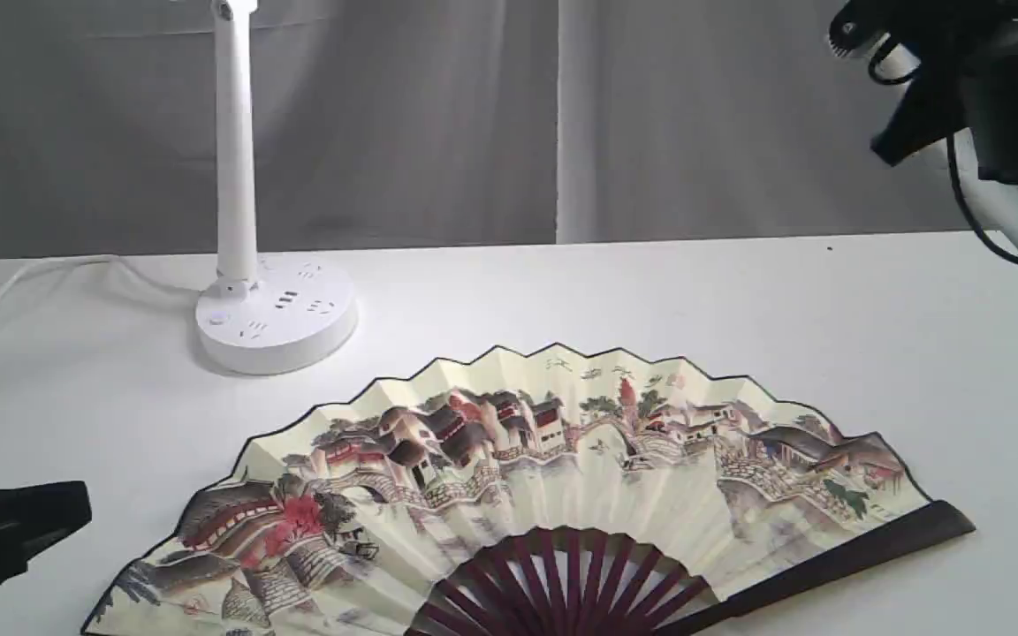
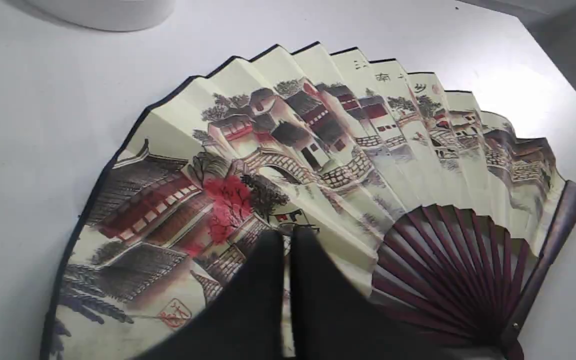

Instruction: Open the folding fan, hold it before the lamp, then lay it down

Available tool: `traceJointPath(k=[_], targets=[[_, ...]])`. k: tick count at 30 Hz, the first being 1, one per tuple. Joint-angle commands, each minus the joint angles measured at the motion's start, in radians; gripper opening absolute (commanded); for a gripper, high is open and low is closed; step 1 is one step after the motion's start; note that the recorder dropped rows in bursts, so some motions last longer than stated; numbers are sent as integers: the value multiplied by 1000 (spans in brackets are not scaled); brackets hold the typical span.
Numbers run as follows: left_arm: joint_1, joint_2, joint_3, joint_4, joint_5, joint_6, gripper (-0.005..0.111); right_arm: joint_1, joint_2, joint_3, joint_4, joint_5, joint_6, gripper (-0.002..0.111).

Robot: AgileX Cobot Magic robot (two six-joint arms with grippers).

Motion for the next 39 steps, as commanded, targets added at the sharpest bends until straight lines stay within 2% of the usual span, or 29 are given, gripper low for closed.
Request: traceJointPath(k=[1, 3, 5, 7, 8, 10, 12, 14, 16, 18, 20, 22, 23, 24, 26, 29, 31, 33, 35, 39], targets=[[-5, -6, 2, 0, 5, 2, 2, 18, -3, 89, -418, 192, -12, 0], [-5, -6, 2, 0, 5, 2, 2, 37, -3, 120, -478, 224, 11, 0], [-5, -6, 2, 0, 5, 2, 2, 57, -1, 117, -365, 196, 219, 0], [-5, -6, 2, 0, 5, 2, 2, 59, 9, 79, -254, 116, 529, 0], [-5, -6, 2, 0, 5, 2, 2, 59, 9, 56, -165, 67, 715, 0], [-5, -6, 2, 0, 5, 2, 2, 49, 0, 22, 129, 21, 1024, 0], [-5, -6, 2, 0, 5, 2, 2, 38, -13, 17, 418, 31, 1185, 0], [-5, -6, 2, 0, 5, 2, 2, 33, -13, 17, 619, 78, 1372, 0], [-5, -6, 2, 0, 5, 2, 2, 33, -11, 19, 619, 170, 1585, 0], [-5, -6, 2, 0, 5, 2, 2, 33, -11, 16, 619, 331, 1662, 0], [-5, -6, 2, 0, 5, 2, 2, 32, 1, -44, 473, 501, 1619, 0], [-5, -6, 2, 0, 5, 2, 2, 32, 28, -159, 229, 704, 1494, 0], [-5, -6, 2, 0, 5, 2, 2, 32, 39, -198, 139, 775, 1491, 0], [-5, -6, 2, 0, 5, 2, 2, 32, 57, -276, 26, 915, 1541, 0], [-5, -6, 2, 0, 5, 2, 2, 32, 82, -392, -134, 1066, 1702, 0], [-5, -6, 2, 0, 5, 2, 2, 34, 130, -581, -563, 1331, 1970, 0], [-5, -6, 2, 0, 5, 2, 2, 44, 154, -679, -846, 1494, 2058, 0], [-5, -6, 2, 0, 5, 2, 2, 45, 161, -727, -1104, 1592, 2100, 0], [-5, -6, 2, 0, 5, 2, 2, 45, 151, -739, -1257, 1615, 2132, 0], [-5, -6, 2, 6, 7, 2, 2, 15, 107, -729, -1360, 1615, 2140, 0]])
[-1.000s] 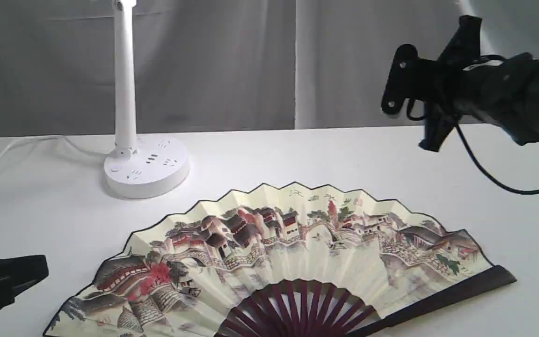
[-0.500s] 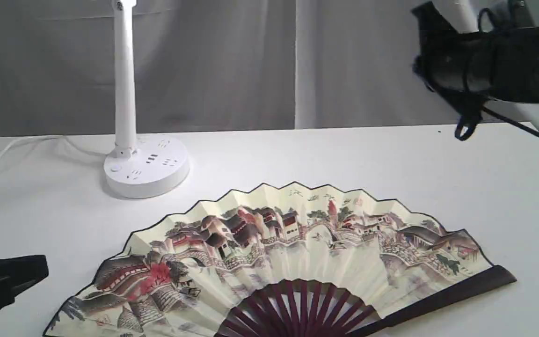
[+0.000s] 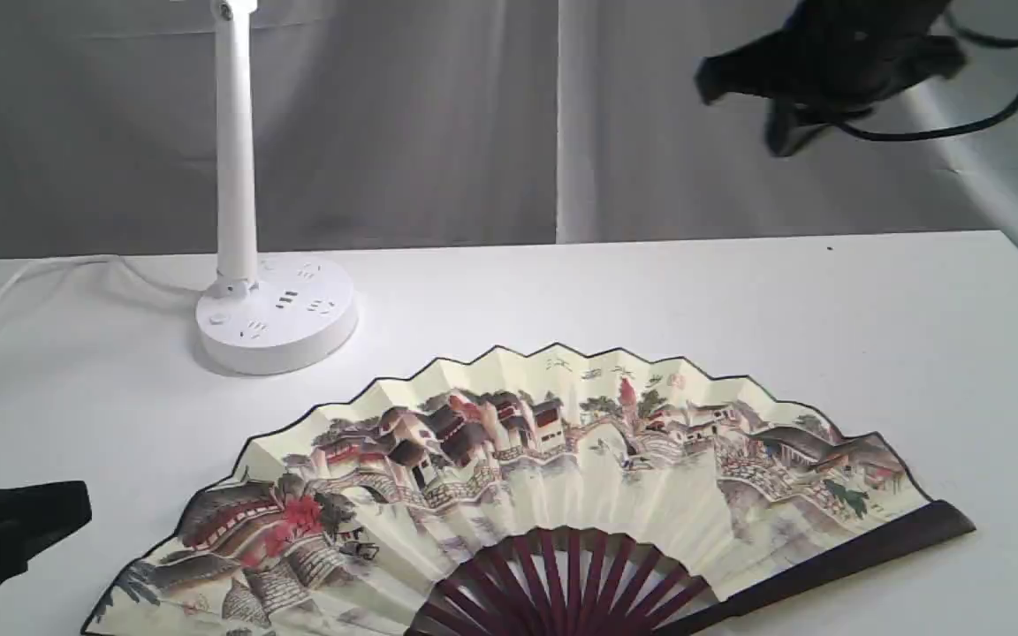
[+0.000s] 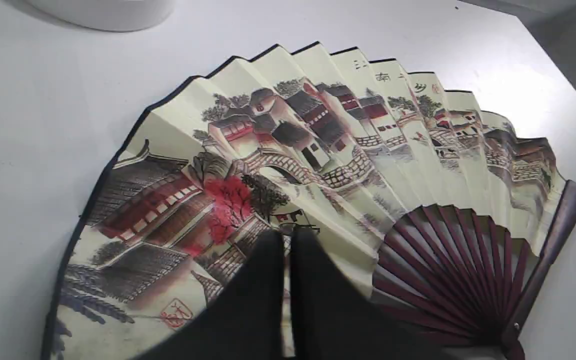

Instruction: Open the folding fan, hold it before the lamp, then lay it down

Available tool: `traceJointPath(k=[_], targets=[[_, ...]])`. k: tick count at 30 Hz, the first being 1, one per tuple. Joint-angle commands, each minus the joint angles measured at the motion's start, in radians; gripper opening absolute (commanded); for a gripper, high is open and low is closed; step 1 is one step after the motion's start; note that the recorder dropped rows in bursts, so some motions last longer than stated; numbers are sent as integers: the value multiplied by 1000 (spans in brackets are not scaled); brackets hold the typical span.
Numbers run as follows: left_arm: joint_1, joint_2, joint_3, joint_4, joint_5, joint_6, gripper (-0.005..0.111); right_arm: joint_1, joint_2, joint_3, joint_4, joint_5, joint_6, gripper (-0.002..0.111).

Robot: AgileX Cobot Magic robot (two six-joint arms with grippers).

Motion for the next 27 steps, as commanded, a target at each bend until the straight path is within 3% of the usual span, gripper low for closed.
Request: traceJointPath(k=[1, 6, 13, 27], targets=[[-5, -6, 2, 6, 15, 0, 2, -32, -60, 7, -81, 17, 18, 0], [-5, -6, 2, 6, 56, 0, 2, -86, -186, 131, -27, -47, -2, 0], [-5, -6, 2, 6, 58, 0, 2, -104, -461, 453, 2, -383, -11, 0], [-5, -6, 2, 6, 58, 0, 2, -102, -988, 1034, 112, -845, -9, 0]])
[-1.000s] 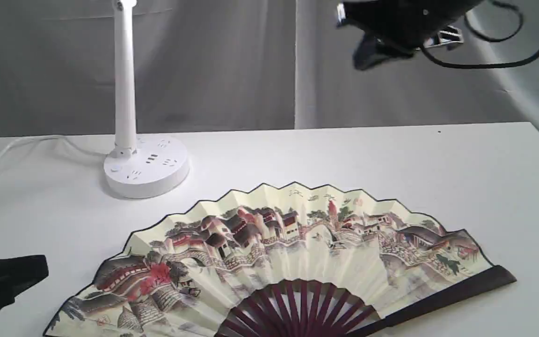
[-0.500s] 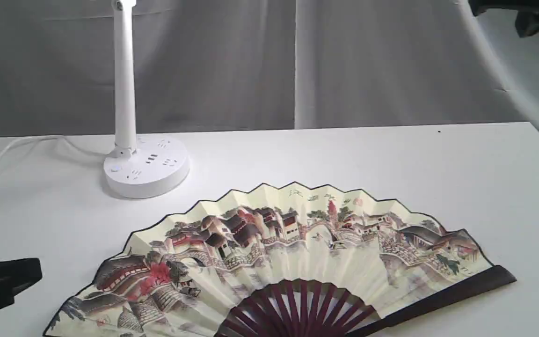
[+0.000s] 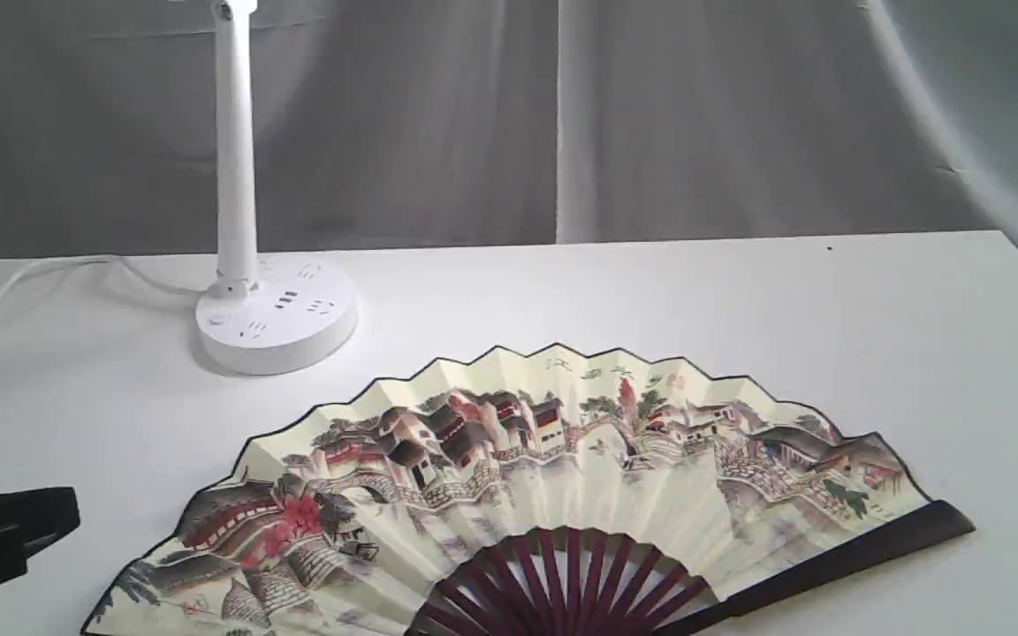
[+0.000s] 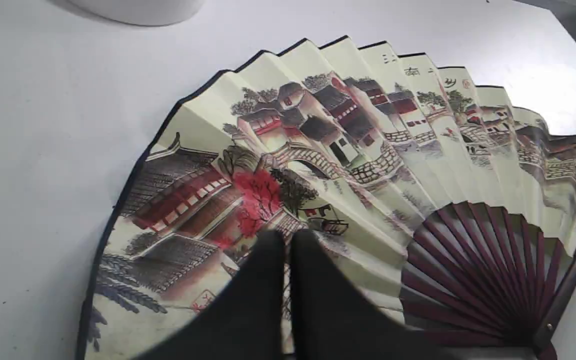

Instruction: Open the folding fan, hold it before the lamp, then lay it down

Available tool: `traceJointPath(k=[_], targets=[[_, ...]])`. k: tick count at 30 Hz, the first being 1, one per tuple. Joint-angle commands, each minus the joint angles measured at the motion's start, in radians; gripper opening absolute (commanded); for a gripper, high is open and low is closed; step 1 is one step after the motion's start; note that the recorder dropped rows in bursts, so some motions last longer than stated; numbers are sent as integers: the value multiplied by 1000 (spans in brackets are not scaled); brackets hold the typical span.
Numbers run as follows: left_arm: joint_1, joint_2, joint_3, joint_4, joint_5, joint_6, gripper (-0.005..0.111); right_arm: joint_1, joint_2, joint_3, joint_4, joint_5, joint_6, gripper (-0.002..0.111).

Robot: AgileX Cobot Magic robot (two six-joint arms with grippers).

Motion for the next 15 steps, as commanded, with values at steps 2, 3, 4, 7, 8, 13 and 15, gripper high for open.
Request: traceJointPath(k=[2, 3, 4, 7, 8, 13, 15], targets=[[-5, -6, 2, -1, 8, 0, 2, -2, -157, 205, 13, -186, -2, 0], [-5, -6, 2, -1, 8, 0, 2, -2, -186, 244, 13, -224, -2, 0], [-5, -6, 2, -1, 8, 0, 2, -2, -230, 304, 13, -263, -2, 0], [-5, -6, 2, -1, 8, 0, 2, -2, -340, 444, 13, -383, -2, 0], [-5, -6, 2, -1, 8, 0, 2, -2, -381, 485, 13, -413, 1, 0], [-5, -6, 2, -1, 8, 0, 2, -2, -614, 696, 14, -514, 9, 0], [-5, -6, 2, -1, 8, 0, 2, -2, -705, 742, 14, -500, 19, 0]])
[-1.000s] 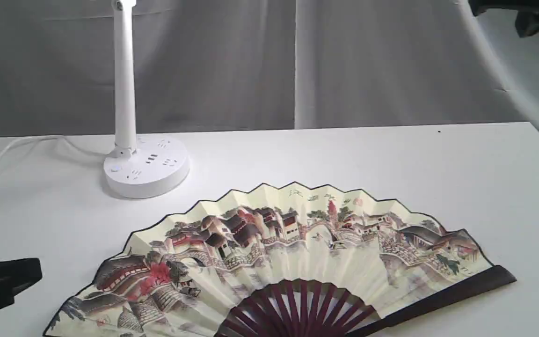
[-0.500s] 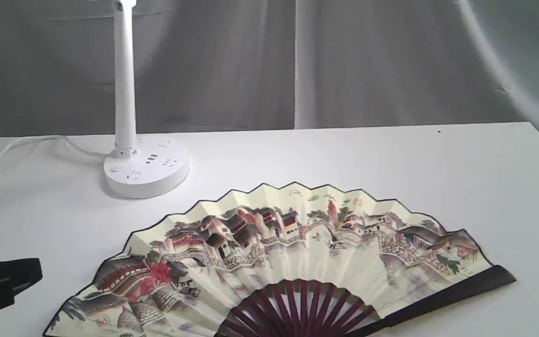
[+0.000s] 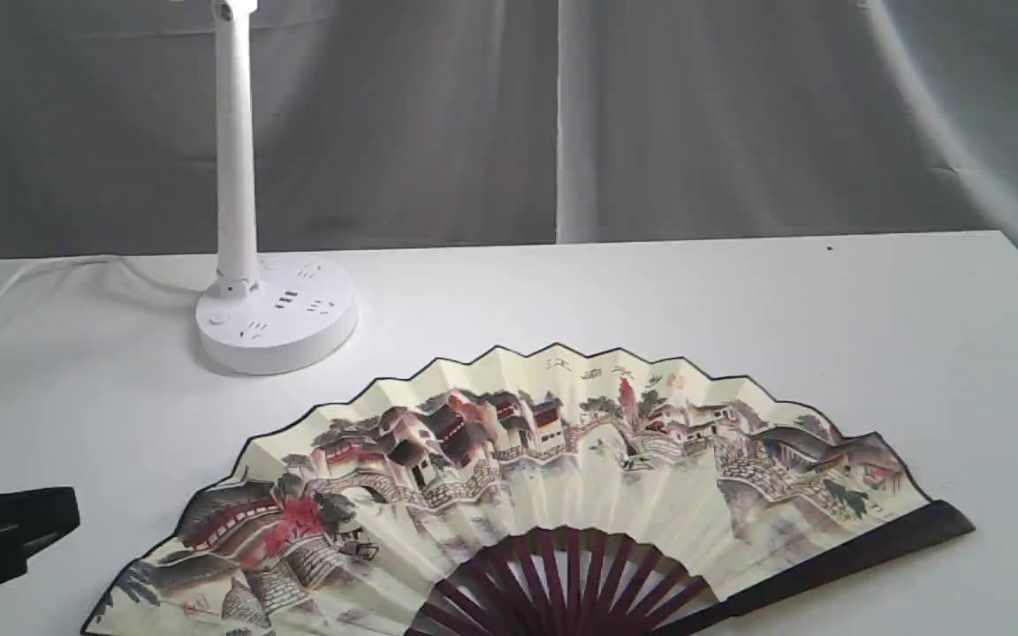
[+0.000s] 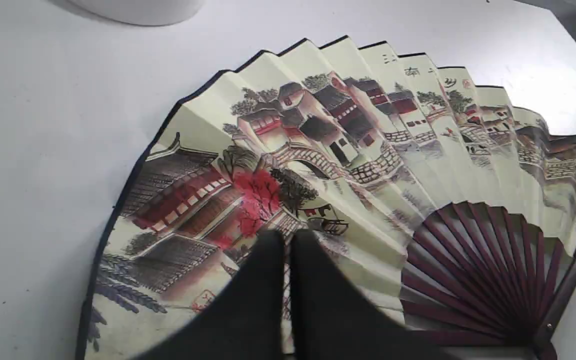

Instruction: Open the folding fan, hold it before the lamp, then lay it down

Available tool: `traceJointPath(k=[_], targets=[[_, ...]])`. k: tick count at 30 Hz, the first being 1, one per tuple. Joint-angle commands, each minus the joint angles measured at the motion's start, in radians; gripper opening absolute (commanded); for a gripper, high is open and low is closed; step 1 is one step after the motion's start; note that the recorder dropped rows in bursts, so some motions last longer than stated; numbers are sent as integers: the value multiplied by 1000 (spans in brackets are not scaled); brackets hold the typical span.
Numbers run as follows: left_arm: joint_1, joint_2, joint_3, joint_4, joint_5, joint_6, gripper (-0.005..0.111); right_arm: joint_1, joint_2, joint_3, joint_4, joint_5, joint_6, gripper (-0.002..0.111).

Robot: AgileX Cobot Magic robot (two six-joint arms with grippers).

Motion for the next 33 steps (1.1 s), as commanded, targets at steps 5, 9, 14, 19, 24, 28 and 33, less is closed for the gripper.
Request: traceJointPath(k=[5, 9, 14, 19, 24, 28, 33], targets=[[-5, -6, 2, -1, 8, 0, 2, -2, -352, 189, 6, 33, 39, 0], [-5, -6, 2, -1, 8, 0, 2, -2, -532, 278, 6, 33, 45, 0], [-5, -8, 4, 8, 7, 0, 2, -2, -583, 360, 6, 54, 42, 0], [-5, -4, 4, 7, 0, 0, 2, -2, -581, 439, 9, 71, 47, 0], [-5, -4, 4, 7, -1, 1, 2, -2, -581, 529, 1, 42, 42, 0], [-5, -4, 4, 4, -1, 1, 2, -2, -581, 536, 13, 80, 42, 0], [-5, -4, 4, 4, -1, 1, 2, -2, -581, 536, 28, 143, 42, 0]])
